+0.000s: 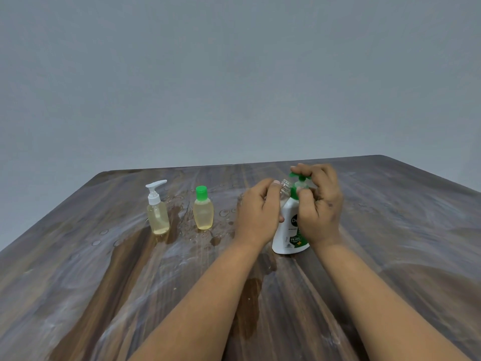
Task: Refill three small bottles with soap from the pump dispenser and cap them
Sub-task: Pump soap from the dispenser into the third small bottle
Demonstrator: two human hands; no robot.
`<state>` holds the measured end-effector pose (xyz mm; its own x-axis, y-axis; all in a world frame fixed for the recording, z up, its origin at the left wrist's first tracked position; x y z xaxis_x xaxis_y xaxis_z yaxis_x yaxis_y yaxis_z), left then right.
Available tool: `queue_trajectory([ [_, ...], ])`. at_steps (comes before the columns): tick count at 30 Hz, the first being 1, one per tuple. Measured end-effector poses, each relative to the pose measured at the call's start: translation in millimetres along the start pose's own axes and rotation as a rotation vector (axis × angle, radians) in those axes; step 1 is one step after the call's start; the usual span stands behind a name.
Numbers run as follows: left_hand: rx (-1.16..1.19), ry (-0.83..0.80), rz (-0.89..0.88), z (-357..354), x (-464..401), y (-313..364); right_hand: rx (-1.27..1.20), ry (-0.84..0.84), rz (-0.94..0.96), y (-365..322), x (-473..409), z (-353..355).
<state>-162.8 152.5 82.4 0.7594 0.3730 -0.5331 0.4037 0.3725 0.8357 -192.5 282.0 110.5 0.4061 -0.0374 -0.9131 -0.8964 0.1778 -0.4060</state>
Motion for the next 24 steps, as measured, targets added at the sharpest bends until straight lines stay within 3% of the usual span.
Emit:
queue_trajectory([
  [24, 0.004, -0.001, 0.030, -0.8, 0.9, -1.4, 0.030, 0.003, -0.038, 6.5, 0.4, -1.5],
])
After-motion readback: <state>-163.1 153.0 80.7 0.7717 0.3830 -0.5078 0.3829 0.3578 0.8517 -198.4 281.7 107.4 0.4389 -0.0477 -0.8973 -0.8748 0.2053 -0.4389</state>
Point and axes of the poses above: each hand's wrist, its own x-axis away from the middle knuckle, its own z-axis out of the back of the hand, y = z × x, the point moved 7 cm from there along -x, towards the middle knuckle, and after that the axes turned 2 degrees about z, right-handed, at the moved point
